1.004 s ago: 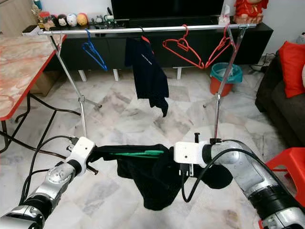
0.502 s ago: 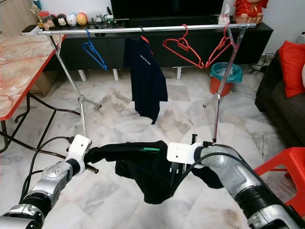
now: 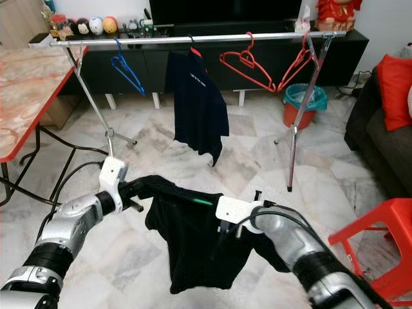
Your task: Hang hanger
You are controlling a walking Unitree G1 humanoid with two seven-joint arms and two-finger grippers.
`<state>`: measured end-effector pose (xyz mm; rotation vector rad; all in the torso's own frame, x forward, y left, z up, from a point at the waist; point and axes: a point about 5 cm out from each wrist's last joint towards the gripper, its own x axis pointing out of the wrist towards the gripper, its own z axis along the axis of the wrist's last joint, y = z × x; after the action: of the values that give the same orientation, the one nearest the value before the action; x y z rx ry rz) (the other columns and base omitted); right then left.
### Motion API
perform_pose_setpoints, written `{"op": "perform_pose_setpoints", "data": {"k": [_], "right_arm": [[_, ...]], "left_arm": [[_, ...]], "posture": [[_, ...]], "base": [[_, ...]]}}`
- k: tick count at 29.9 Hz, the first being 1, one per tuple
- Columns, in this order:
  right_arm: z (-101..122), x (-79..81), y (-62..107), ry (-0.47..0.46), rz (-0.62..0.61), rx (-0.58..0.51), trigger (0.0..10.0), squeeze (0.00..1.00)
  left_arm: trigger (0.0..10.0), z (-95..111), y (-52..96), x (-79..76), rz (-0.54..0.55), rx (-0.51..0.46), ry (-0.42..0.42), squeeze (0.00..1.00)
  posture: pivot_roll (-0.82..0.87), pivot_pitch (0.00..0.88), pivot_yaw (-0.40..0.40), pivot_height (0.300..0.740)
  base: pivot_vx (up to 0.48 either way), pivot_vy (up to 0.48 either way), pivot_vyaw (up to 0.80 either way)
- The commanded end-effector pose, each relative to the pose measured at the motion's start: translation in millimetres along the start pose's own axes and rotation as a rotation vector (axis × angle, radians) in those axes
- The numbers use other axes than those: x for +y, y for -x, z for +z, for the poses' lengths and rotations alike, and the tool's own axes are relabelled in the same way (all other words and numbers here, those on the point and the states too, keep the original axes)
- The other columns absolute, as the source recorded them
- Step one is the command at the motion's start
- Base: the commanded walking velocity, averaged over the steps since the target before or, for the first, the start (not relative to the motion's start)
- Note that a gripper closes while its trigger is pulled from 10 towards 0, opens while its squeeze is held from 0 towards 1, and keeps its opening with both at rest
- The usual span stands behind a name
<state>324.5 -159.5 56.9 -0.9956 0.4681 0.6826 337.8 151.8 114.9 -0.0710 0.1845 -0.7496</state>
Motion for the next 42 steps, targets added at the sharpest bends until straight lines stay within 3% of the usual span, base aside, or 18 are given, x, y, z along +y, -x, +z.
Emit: {"op": "perform_pose_setpoints", "data": {"k": [1,7,10,12,16,23,31,32,42], "right_arm": [[3.3,-13.7,-2.4,-0.090,-0.108,-0.006,10.0,0.00],[24.2,-22.4,-7.9,-0.177,-0.172,-0.106,10.0,0.00],[48.3,-34.1,-4.8,-0.265,-0.183,-0.278,10.0,0.00],[51.2,-35.6,-4.2,-0.276,-0.184,-0.299,10.0,0.00],[67.8,-41.9,-0.2,-0.360,-0.150,-0.439,10.0,0.00],[71.9,-48.6,3.7,-0.408,-0.136,-0.516,10.0,0.00],[67.8,-45.9,6.1,-0.381,-0.094,-0.539,10.0,0.00],[67.9,-43.7,6.7,-0.370,-0.077,-0.549,10.0,0.00],[62.3,-39.1,5.8,-0.373,-0.062,-0.536,10.0,0.00]], "left_arm": [[10.0,7.2,2.9,-6.1,-0.067,-0.007,-0.003,0.00],[10.0,3.7,5.2,-16.7,-0.151,0.060,-0.039,0.00],[10.0,-11.4,11.1,-20.1,-0.169,0.160,-0.088,0.00],[10.0,-13.0,11.9,-20.0,-0.163,0.172,-0.095,0.00],[10.0,-23.9,16.2,-19.6,-0.133,0.251,-0.129,0.00],[10.0,-37.0,21.7,-14.9,-0.098,0.338,-0.171,0.00],[10.0,-37.7,20.8,-6.6,-0.003,0.319,-0.192,0.00],[10.0,-36.8,20.4,-5.5,0.010,0.302,-0.186,1.00],[10.0,-29.2,21.3,-9.2,-0.028,0.258,-0.186,1.00]], "posture": [[-0.03,0.007,0.070,0.740],[-0.02,0.009,0.072,0.740],[-0.02,0.011,0.071,0.740],[-0.02,0.011,0.071,0.740],[-0.02,0.011,0.069,0.740],[-0.02,0.011,0.072,0.740],[-0.02,0.011,0.069,0.740],[-0.02,0.008,0.068,0.740],[-0.02,0.000,0.068,0.740]], "base": [[0.000,0.000,0.00],[0.000,0.000,0.00],[0.000,0.000,0.00],[0.000,0.000,0.00],[0.000,0.000,0.00],[0.000,0.000,0.00],[0.000,0.000,0.00],[0.000,0.000,0.00],[0.000,0.000,0.00]]}}
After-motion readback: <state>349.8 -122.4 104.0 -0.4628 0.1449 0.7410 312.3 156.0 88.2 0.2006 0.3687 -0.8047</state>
